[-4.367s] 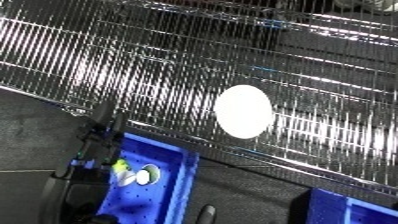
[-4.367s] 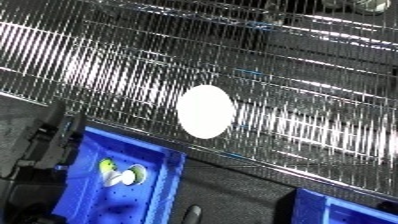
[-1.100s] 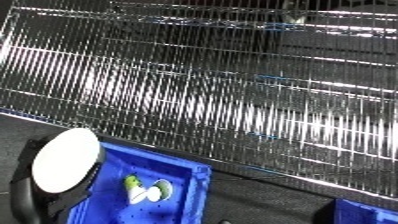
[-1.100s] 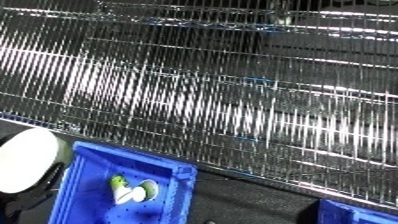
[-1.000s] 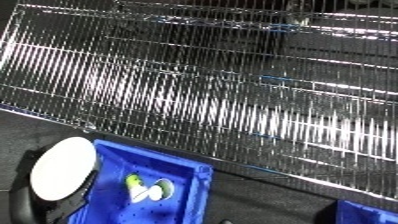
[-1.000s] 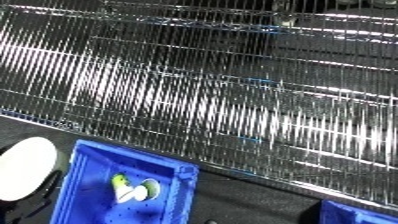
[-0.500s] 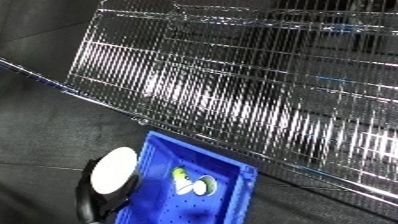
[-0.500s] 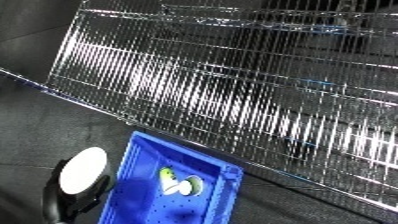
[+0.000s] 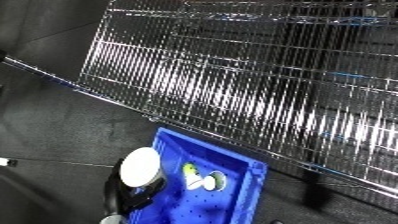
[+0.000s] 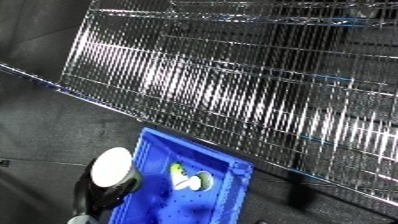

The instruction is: Pick up the object and place it into the box

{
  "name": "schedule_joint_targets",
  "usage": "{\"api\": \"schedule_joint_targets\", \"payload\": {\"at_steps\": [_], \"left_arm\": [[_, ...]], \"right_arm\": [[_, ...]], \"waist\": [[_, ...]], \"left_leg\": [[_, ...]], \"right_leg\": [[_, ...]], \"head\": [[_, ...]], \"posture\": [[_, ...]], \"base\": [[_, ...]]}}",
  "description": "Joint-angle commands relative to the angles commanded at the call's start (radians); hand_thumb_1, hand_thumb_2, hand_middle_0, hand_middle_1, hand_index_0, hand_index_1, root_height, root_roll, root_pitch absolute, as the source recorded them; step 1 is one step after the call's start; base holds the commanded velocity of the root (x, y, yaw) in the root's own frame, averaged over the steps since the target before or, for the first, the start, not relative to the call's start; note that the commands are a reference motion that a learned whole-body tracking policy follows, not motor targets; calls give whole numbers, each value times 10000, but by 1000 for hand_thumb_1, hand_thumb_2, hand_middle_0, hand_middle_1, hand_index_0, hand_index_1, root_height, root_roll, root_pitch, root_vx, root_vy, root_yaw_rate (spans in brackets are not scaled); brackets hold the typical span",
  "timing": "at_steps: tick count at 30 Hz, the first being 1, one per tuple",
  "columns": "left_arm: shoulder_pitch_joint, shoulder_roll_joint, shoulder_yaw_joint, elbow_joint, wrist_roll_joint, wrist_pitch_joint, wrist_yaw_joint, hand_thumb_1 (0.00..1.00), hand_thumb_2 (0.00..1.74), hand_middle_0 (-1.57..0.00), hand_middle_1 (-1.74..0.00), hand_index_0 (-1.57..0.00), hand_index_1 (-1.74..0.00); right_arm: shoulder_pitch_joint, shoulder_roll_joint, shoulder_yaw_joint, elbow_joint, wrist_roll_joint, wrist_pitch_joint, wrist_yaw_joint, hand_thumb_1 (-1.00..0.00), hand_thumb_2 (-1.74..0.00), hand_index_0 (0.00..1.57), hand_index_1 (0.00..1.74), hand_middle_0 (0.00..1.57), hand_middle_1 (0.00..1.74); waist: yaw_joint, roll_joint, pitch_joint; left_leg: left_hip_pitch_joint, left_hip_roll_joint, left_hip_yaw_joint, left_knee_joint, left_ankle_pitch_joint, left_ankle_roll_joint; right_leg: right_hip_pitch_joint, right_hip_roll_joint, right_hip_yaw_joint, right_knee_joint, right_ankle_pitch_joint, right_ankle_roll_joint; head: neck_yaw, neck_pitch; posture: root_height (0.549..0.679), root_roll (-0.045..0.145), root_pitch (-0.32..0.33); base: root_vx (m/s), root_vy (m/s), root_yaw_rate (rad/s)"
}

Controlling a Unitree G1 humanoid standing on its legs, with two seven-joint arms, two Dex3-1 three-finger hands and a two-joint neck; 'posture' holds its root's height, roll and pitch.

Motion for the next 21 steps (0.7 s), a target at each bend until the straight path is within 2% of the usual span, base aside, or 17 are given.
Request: {"api": "schedule_joint_targets", "payload": {"at_steps": [2,6,9,16,21], "left_arm": [[6,-32,-45,44,-22,56,-131,0,0,0,0,0,0],[11,-102,-155,126,194,55,-321,0,0,0,0,0,0],[7,-183,-283,157,396,13,-599,0,0,0,0,0,0],[106,-398,-798,-153,94,462,-1778,0,0,0,0,0,0],[69,-463,-1178,-360,-95,775,-2464,0,0,0,0,0,0]], "right_arm": [[-10,4,10,-17,-30,43,-11,0,0,0,0,0,0],[0,24,14,-48,-163,123,-58,0,0,0,0,0,0],[20,32,18,-44,-194,133,-91,0,0,0,0,0,0],[-72,-7,6,-89,-387,211,-130,0,0,0,0,0,0],[-274,-2,-14,-173,-499,300,-201,0,0,0,0,0,0]], "waist": [[-7,8,0],[-21,48,0],[-27,72,0],[-119,195,0],[-213,300,0]], "left_leg": [[31,-8,-1,-34,5,-2],[139,-42,-12,-158,29,-15],[229,-77,33,-258,25,1],[274,-99,177,-384,23,41],[255,-103,289,-420,-13,69]], "right_leg": [[30,-9,14,-45,11,7],[137,-50,76,-194,44,34],[234,-90,104,-390,138,85],[240,-107,211,-750,406,261],[176,-116,298,-988,619,390]], "head": [[11,-92],[134,-69],[263,4],[821,-69],[1732,-24]], "posture": [[654,35,98],[655,35,95],[656,33,95],[658,26,104],[659,22,113]], "base": [[6,9,-9],[24,8,10],[26,3,-21],[8,27,-91],[-17,10,-92]]}}
